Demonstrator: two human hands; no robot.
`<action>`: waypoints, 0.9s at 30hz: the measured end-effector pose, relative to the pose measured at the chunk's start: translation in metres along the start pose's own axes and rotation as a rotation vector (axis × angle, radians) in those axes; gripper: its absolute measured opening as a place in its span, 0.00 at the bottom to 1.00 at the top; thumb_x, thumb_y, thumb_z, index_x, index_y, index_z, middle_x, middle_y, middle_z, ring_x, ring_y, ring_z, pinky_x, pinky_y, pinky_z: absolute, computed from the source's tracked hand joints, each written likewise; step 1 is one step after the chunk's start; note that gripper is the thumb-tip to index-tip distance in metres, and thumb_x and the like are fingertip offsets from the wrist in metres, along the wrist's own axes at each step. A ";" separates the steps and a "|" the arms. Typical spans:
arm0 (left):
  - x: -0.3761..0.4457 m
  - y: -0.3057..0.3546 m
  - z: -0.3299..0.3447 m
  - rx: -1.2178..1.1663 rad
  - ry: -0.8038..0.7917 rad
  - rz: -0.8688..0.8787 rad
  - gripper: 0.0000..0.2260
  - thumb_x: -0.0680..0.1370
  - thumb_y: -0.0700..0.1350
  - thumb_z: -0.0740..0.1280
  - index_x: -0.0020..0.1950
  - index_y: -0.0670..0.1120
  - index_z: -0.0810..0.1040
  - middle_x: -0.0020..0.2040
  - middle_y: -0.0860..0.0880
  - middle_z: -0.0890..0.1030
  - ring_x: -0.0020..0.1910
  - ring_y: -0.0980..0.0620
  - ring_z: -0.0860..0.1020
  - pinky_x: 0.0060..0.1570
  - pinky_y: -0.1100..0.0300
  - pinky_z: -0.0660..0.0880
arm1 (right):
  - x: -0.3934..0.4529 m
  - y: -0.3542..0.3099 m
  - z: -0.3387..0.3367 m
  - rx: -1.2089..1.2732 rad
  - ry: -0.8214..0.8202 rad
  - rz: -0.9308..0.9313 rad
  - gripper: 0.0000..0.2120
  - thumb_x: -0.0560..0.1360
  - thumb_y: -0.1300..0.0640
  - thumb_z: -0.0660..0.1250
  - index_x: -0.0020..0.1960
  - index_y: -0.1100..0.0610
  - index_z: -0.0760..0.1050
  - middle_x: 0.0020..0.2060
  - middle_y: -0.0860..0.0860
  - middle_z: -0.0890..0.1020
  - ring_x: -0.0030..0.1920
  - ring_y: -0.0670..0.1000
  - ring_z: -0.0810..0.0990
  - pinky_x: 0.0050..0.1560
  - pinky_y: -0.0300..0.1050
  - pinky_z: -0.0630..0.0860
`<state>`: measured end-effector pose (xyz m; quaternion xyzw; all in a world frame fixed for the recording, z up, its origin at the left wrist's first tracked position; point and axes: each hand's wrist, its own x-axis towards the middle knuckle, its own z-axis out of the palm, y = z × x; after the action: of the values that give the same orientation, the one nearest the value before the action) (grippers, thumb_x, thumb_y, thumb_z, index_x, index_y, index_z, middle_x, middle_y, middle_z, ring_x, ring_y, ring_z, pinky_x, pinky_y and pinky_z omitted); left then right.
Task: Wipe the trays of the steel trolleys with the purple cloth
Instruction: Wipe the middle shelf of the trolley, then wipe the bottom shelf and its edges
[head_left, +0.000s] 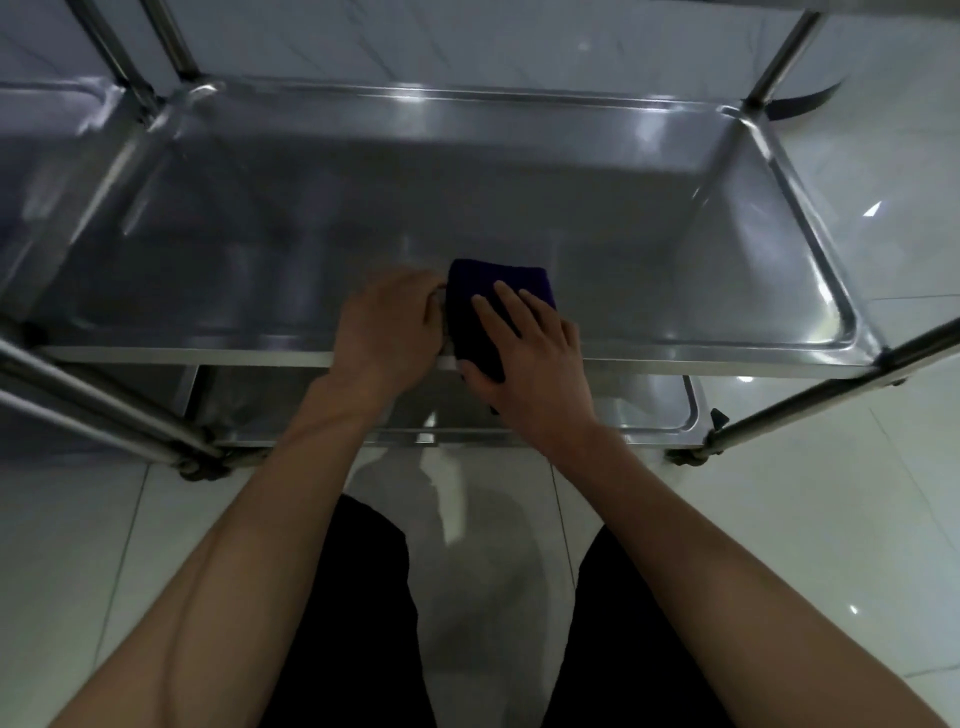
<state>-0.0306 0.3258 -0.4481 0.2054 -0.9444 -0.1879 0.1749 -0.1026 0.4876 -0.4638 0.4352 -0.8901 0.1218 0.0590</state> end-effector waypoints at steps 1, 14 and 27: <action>-0.002 0.001 -0.003 -0.015 -0.034 -0.020 0.15 0.81 0.41 0.58 0.64 0.48 0.80 0.57 0.47 0.83 0.54 0.46 0.79 0.55 0.53 0.75 | -0.001 -0.001 -0.002 0.024 0.012 0.002 0.30 0.77 0.40 0.61 0.75 0.53 0.68 0.74 0.55 0.69 0.73 0.59 0.67 0.66 0.59 0.68; -0.045 0.088 -0.137 0.076 -0.543 -0.187 0.16 0.82 0.47 0.59 0.67 0.51 0.77 0.69 0.48 0.76 0.68 0.45 0.72 0.64 0.50 0.70 | -0.051 -0.019 -0.150 0.225 -0.545 0.286 0.27 0.73 0.50 0.68 0.72 0.49 0.71 0.69 0.48 0.75 0.64 0.56 0.74 0.60 0.50 0.70; -0.030 0.260 -0.289 0.075 -0.699 0.135 0.13 0.81 0.45 0.60 0.61 0.45 0.79 0.62 0.46 0.79 0.61 0.44 0.76 0.59 0.46 0.73 | -0.148 -0.010 -0.410 0.314 -0.306 0.596 0.23 0.75 0.51 0.70 0.70 0.52 0.74 0.65 0.49 0.79 0.59 0.55 0.78 0.59 0.55 0.75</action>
<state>0.0291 0.4768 -0.0935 0.0724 -0.9649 -0.1999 -0.1543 -0.0047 0.7043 -0.0984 0.1737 -0.9468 0.2021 -0.1803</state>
